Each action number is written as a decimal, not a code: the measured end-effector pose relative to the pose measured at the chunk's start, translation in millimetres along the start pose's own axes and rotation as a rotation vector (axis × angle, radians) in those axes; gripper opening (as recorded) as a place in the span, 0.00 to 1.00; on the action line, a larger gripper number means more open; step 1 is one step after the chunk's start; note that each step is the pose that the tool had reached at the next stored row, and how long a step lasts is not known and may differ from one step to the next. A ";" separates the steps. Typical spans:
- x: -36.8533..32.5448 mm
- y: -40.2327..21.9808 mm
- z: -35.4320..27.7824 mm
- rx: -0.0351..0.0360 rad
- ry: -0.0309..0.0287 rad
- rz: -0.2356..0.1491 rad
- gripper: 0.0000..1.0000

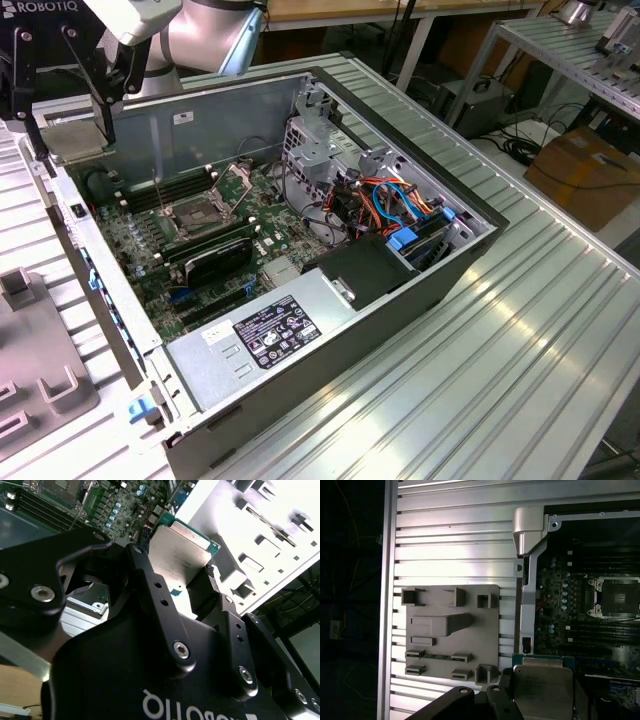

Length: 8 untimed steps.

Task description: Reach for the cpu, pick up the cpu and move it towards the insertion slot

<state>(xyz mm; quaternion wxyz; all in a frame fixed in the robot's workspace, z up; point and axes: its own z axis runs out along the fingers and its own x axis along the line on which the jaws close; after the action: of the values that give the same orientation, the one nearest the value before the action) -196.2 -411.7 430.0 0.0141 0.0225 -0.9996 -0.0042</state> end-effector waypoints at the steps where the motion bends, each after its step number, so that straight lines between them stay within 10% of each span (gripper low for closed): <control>1: -1.6 1.6 0.0 0.0014 0.0006 0.000 0.55; 8: -9.9 7.8 0.3 0.0050 0.0049 0.001 0.55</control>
<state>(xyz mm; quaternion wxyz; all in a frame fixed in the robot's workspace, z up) -186.7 -403.4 429.4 0.0165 0.0219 -0.9996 -0.0016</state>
